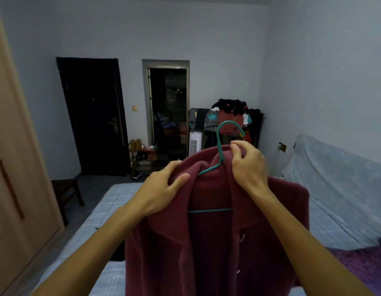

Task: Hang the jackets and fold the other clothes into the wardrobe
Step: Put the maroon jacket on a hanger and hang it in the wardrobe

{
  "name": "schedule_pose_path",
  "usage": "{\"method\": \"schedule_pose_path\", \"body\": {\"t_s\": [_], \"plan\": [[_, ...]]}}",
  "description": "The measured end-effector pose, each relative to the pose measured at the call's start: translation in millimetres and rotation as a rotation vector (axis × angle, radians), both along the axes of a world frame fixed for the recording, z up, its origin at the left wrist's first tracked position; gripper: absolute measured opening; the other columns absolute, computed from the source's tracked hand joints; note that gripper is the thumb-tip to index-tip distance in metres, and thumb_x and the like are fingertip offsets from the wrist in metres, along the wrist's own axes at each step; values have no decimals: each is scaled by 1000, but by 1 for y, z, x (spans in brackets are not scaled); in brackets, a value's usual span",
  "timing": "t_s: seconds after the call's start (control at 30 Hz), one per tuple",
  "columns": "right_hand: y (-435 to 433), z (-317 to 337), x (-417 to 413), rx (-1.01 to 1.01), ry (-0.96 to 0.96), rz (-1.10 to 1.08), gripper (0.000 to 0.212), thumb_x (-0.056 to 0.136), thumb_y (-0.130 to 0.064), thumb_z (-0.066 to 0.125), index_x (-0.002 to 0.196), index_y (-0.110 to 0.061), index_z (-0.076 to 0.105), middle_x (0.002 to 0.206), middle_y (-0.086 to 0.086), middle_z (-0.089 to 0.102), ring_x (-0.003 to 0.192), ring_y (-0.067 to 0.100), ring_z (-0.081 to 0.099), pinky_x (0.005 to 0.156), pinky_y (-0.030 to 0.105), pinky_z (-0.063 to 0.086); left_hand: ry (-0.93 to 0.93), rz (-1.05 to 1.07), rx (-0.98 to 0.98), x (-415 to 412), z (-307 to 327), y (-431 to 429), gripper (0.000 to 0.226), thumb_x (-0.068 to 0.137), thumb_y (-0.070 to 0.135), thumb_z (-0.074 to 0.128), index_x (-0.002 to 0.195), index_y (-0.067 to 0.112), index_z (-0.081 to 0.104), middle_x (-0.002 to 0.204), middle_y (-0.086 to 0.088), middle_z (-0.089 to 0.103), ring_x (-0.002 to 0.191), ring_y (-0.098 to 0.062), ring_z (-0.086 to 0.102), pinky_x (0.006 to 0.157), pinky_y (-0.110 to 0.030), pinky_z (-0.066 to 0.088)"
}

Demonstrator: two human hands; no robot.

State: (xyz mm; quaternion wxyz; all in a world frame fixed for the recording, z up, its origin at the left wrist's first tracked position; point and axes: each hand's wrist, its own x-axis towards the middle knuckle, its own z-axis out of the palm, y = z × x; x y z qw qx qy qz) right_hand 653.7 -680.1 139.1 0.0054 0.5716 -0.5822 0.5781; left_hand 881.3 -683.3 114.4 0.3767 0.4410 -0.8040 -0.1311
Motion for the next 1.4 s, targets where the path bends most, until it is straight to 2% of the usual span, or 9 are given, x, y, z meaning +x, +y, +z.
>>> {"method": "schedule_pose_path", "body": {"t_s": [0.07, 0.17, 0.27, 0.37, 0.5, 0.63, 0.87, 1.1, 1.4], "plan": [[-4, 2, 5, 22, 16, 10, 27, 97, -34, 44, 114, -28, 65, 110, -8, 68, 102, 16, 62, 86, 35, 50, -124, 59, 31, 3, -8, -1, 59, 83, 72, 33, 129, 38, 45, 103, 7, 66, 88, -14, 64, 80, -35, 52], [-9, 1, 14, 105, 83, 70, 30, 98, -35, 39, 110, -29, 66, 110, -8, 68, 101, 14, 61, 84, 33, 47, -280, 142, -119, 4, -7, -2, 68, 70, 87, 35, 104, 34, 62, 84, 9, 69, 75, -13, 64, 71, -35, 53], [-11, 3, 18, 215, 121, 192, 44, 98, -44, 35, 78, -21, 66, 88, -6, 69, 81, 13, 62, 77, 36, 49, -138, 148, -247, 10, -4, -2, 59, 74, 79, 43, 91, 30, 71, 71, 9, 69, 64, -9, 64, 63, -33, 52], [-6, 7, 14, 253, 202, 196, 62, 96, -57, 29, 54, -13, 40, 57, 1, 52, 55, 18, 50, 58, 34, 40, 32, 184, -278, 16, 11, -3, 47, 82, 66, 52, 83, 24, 76, 67, 5, 70, 60, -9, 64, 58, -31, 51], [0, -9, -4, 215, 316, 341, 40, 93, -57, 40, 87, -23, 61, 87, -4, 60, 79, 10, 55, 70, 28, 41, 34, 253, -302, 28, 28, -11, 44, 84, 58, 56, 56, 24, 64, 52, 8, 59, 49, -9, 56, 50, -26, 39], [0, -34, -23, 229, 437, 337, 41, 90, -55, 49, 120, -28, 57, 102, -6, 68, 91, 14, 64, 79, 37, 51, 79, 234, -324, 39, 27, -11, 36, 79, 66, 55, 66, 34, 67, 58, 14, 61, 53, -4, 57, 52, -28, 46], [4, -44, 11, -40, 564, 116, 45, 88, -55, 43, 101, -19, 68, 72, 3, 69, 66, 28, 65, 56, 30, 37, -293, 333, -352, 32, 13, 3, 63, 70, 80, 39, 92, 21, 50, 76, -6, 65, 72, -32, 62, 61, -36, 44], [5, -44, 47, -223, 561, 109, 45, 88, -56, 40, 78, -19, 64, 56, -4, 61, 47, 22, 58, 48, 24, 29, -318, 456, -284, 67, 5, 27, 63, 76, 73, 34, 110, 22, 48, 96, -1, 65, 88, -26, 62, 64, -32, 35], [17, -40, 119, -349, 419, 283, 42, 90, -52, 45, 84, -18, 68, 61, -2, 64, 49, 21, 60, 44, 24, 37, -199, 637, -293, 144, 14, 89, 68, 81, 66, 43, 130, 19, 45, 122, -2, 59, 108, -20, 57, 93, -38, 45]]}}
